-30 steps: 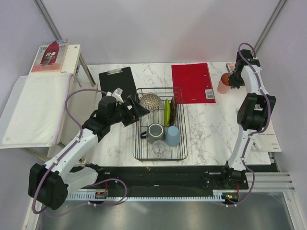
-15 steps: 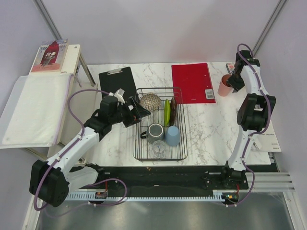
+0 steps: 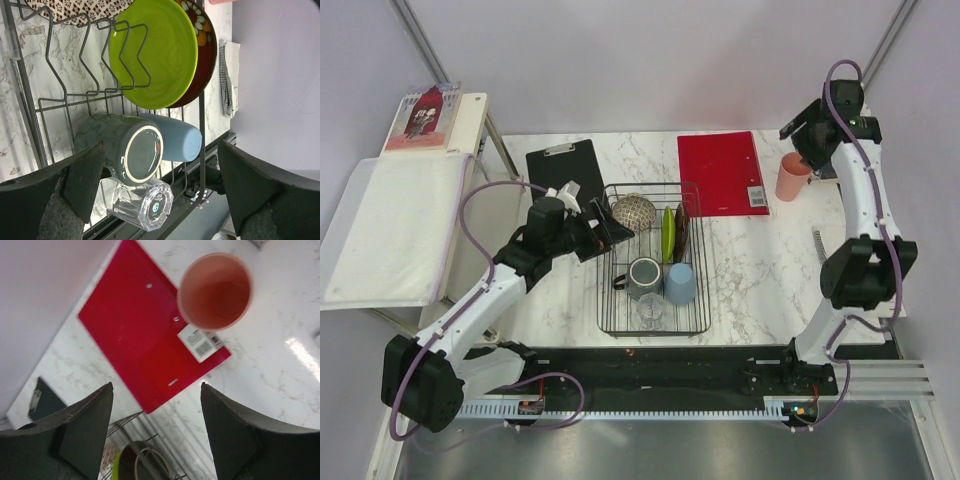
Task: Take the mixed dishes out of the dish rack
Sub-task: Pick up the cup from the dish rack.
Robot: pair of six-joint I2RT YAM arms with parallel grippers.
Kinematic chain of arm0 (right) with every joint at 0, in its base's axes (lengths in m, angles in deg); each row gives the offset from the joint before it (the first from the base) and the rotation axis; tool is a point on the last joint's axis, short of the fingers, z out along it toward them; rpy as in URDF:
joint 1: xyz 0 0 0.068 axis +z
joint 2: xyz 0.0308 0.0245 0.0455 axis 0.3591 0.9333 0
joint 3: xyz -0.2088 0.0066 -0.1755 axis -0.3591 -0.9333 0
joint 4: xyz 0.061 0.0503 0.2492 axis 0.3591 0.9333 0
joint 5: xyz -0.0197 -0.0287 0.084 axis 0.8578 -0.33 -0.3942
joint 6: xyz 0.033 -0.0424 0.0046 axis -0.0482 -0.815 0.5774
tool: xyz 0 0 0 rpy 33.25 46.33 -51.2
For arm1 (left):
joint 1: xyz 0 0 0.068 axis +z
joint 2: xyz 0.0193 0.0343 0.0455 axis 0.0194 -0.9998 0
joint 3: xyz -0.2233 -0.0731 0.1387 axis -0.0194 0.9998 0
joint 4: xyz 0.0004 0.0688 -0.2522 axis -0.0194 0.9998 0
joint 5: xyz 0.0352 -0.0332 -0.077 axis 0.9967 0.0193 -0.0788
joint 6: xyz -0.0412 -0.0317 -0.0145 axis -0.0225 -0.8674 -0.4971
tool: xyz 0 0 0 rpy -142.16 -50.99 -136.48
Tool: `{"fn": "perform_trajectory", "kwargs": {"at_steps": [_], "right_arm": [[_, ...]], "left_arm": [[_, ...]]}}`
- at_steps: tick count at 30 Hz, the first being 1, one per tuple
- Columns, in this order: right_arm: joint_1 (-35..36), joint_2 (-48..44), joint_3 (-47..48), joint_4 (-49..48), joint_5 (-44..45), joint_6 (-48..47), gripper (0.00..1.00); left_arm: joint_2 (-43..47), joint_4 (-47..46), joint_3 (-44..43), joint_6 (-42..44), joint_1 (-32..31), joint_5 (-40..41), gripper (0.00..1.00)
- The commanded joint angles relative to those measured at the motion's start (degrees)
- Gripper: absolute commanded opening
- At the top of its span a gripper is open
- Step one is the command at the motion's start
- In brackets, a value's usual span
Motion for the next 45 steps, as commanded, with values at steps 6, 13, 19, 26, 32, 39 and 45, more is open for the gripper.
{"fn": "perform_trajectory", "kwargs": {"at_steps": [6, 13, 19, 26, 32, 39, 45], "right_arm": [[16.0, -37.3, -41.5, -36.7, -8.6, -6.2, 0.77], [23.9, -54.9, -60.3, -41.4, -6.0, -10.9, 0.80], [24.8, -64.1, -67.0, -41.9, -8.1, -10.7, 0.81], [24.8, -67.5, -69.8, -40.8, -9.0, -11.5, 0.82], [24.8, -67.3, -71.1, -41.2, -9.3, -12.3, 0.82], [24.8, -67.4, -72.5, -41.7, -9.6, -12.5, 0.81], [24.8, -67.4, -73.2, -41.8, -9.0, -12.7, 0.81]], "left_arm": [[0.4, 2.6, -5.0, 12.5, -5.2, 3.1, 0.99], [-4.2, 7.4, -12.0, 21.6, -21.2, 18.0, 1.00], [-11.5, 9.6, -17.9, 26.7, -29.1, 24.1, 0.99], [-20.0, 9.3, -20.2, 28.9, -31.4, 25.7, 0.99], [-24.2, 9.3, -24.0, 29.7, -34.3, 27.6, 0.99], [-28.3, 9.5, -26.0, 29.2, -35.0, 27.0, 0.98], [-29.8, 10.1, -26.0, 28.4, -35.3, 26.4, 0.93]]}}
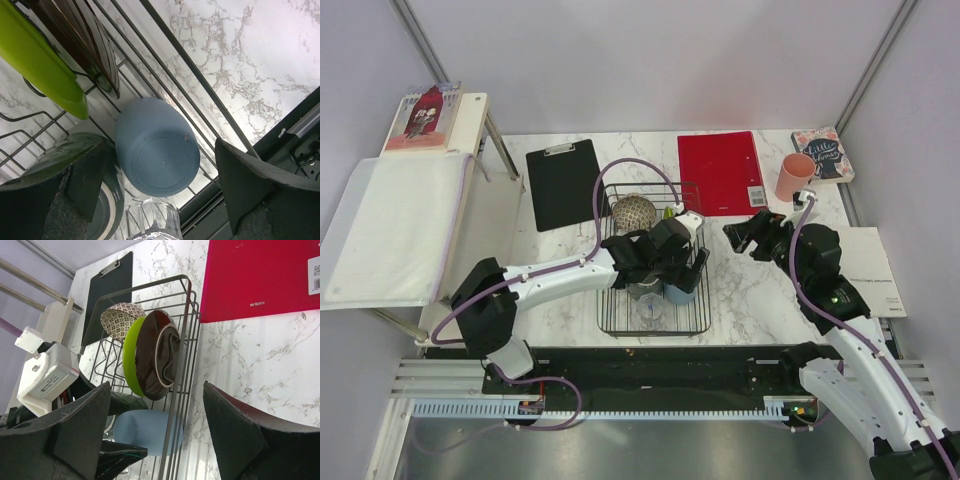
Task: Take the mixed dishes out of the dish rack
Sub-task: Pick up the cup from the dish rack.
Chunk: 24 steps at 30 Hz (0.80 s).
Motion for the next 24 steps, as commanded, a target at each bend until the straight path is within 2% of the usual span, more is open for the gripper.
{"fn": "perform_trajectory", "kwargs": {"at_steps": [1, 8, 10, 13, 14, 17, 24], "right_arm": [[0.3, -0.3, -0.6, -2.4, 0.0, -1.0, 0.81], [0.2, 0.4, -0.6, -2.9, 0.2, -0.7, 0.81], [0.3, 0.4, -0.6, -2.9, 0.3, -0.6, 0.80], [0.3, -0.2, -0.5, -2.7, 0.8, -0.7, 0.80], [0.3, -0.3, -0.5, -2.5, 0.8, -0.7, 0.80], [0.3, -0.9, -0.4, -2.1, 1.2, -0.8, 0.80], [0.3, -1.4, 0.6, -1.3, 1.3, -1.1, 0.80]], "left_arm": [[-0.6, -0.1, -1.8, 1.0, -0.6, 0.5, 0.92], [-0.1, -0.1, -0.6, 0.8, -0.7, 0.5, 0.77], [0.3, -0.1, -0.8, 1.0, -0.6, 0.5, 0.75], [1.4, 0.0, -0.9, 1.6, -0.7, 0.5, 0.62], [1.6, 0.2, -1.0, 1.8, -0.7, 0.5, 0.54], [3.6, 0.8, -1.6, 2.1, -0.8, 0.4, 0.44], [10.3, 6.0, -6.1, 3.8, -1.4, 0.8, 0.38]]}}
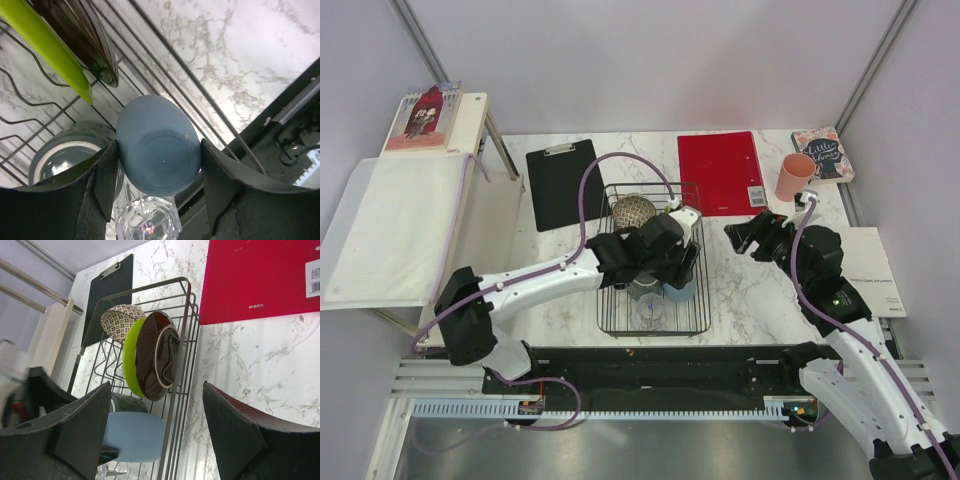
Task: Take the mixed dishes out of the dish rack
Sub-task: Pick up the cup from the dish rack, then place the cup at the center of the board.
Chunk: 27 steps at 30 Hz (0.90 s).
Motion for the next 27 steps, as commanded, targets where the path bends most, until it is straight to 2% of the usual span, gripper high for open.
{"fn": "perform_trajectory", "kwargs": {"at_steps": [1, 4, 7, 8, 9, 11, 12, 13, 14, 15, 16, 17, 18, 20, 21, 23, 24, 27], "right_arm": [[0.3, -0.4, 1.2, -1.3, 1.0, -0.8, 0.81], [0.3, -0.3, 2.0, -0.5, 1.6, -0.9, 0.81], [0.3, -0.7, 2.1, 0.2, 6.0, 0.8, 0.81], [0.3, -1.2, 1.5, 0.3, 7.5, 2.8, 0.78], [0.2, -1.8, 1.0, 0.2, 10.7, 4.0, 0.75], [0.3, -4.3, -1.0, -0.4, 13.3, 6.6, 0.65], [0.2, -5.2, -1.6, -0.9, 13.3, 6.9, 0.65], [0.2, -6.8, -2.2, -1.7, 12.5, 6.8, 0.67], [0.2, -7.3, -2.3, -2.1, 11.1, 6.3, 0.77], [0.2, -7.6, -2.2, -2.4, 7.4, 5.3, 0.81], [0.2, -7.8, -1.8, -2.6, 6.0, 5.0, 0.85], [0.2, -8.0, -1.6, -2.7, 4.6, 4.7, 0.88], [0.3, -8.1, -1.5, -3.1, 3.5, 4.3, 0.90], [0.2, -9.4, -1.5, -4.2, -0.8, 3.9, 0.91], [0.2, -9.8, -1.6, -4.6, -1.9, 3.7, 0.91], [0.3, -11.3, -2.1, -6.3, -4.4, 4.0, 0.91], [0.2, -11.5, -2.2, -6.9, -5.2, 4.4, 0.91], [0.2, -11.5, -3.1, -9.2, -9.2, 5.9, 0.91]], "left_arm": [[7.6, 2.6, -6.0, 3.5, -0.8, 0.9, 0.38], [11.5, 3.6, -8.5, 4.3, -0.8, 0.9, 0.33], [14.9, 3.3, -10.4, 4.7, -0.7, -0.2, 0.24], [15.6, 2.8, -11.1, 4.7, -0.5, -1.0, 0.21], [16.9, 2.3, -11.2, 4.6, -0.4, -3.5, 0.18], [18.1, -0.8, -10.2, 3.2, 1.5, -7.5, 0.04], [18.8, -2.4, -9.3, 0.2, 2.7, -13.7, 0.02], [19.9, -4.4, -8.3, -2.1, 7.0, -18.3, 0.02], [20.6, -10.8, -5.1, -4.8, 9.5, -23.1, 0.02], [21.3, -15.1, -2.8, -11.2, 12.1, -32.6, 0.02], [22.4, -19.6, -0.3, -14.7, 17.1, -36.8, 0.02], [22.7, -25.4, 4.7, -18.4, 19.3, -40.2, 0.02], [22.7, -35.4, 6.9, -25.7, 21.2, -45.8, 0.02], [21.2, -46.2, 11.7, -32.3, 25.4, -50.6, 0.02], [20.2, -56.0, 12.7, -38.0, 26.1, -54.1, 0.02], [17.3, -64.2, 15.3, -43.0, 27.2, -56.1, 0.02], [16.3, -72.8, 15.9, -47.8, 27.3, -57.1, 0.02], [11.5, -86.2, 18.2, -57.9, 27.4, -57.7, 0.02]]}}
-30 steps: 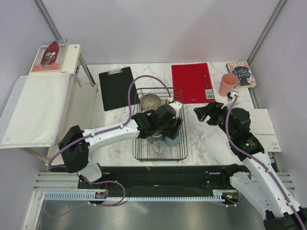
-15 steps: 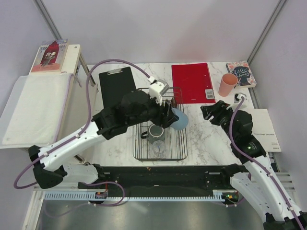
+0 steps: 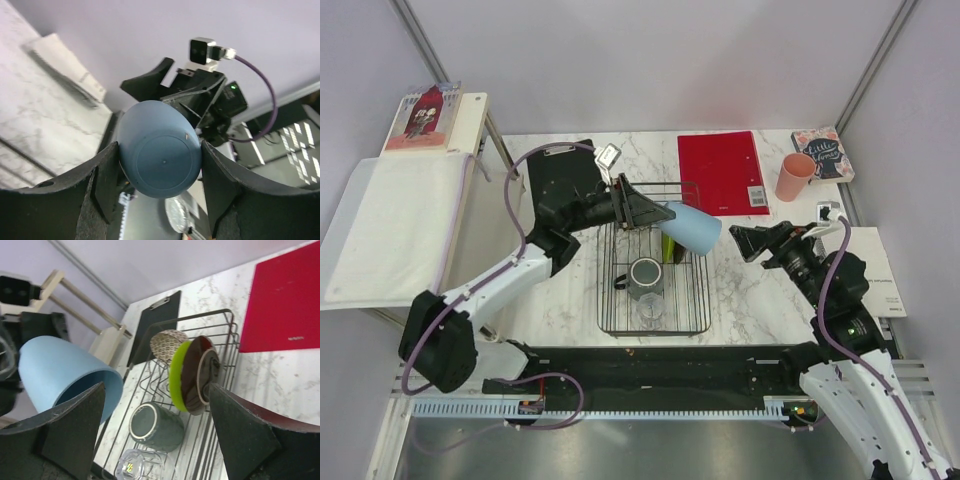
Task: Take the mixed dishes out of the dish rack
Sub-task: Place the cup at the center of the board.
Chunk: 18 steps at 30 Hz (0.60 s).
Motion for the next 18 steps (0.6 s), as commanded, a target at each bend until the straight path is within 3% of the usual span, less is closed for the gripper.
{"fn": "perform_trajectory", "kwargs": {"at_steps": [1, 5, 11, 18], "right_arm": [[0.2, -0.5, -1.6, -7.9, -8.4, 1.8, 0.91], [0.1, -0.4, -3.2, -13.6, -13.3, 4.6, 0.90], [0.2, 0.8, -3.6, -18.2, -16.6, 5.7, 0.90], [0.3, 7.3, -4.8, -32.7, -20.1, 12.4, 0.89]], "left_arm": [[-4.8, -39.5, 1.6, -22.5, 0.2, -9.0, 0.02], [-9.3, -48.5, 1.1, -28.9, 0.1, -8.3, 0.02], [-10.6, -47.4, 0.6, -28.3, -0.1, -8.0, 0.02], [-11.8, -47.2, 1.8, -27.8, -0.9, -8.2, 0.02]]}}
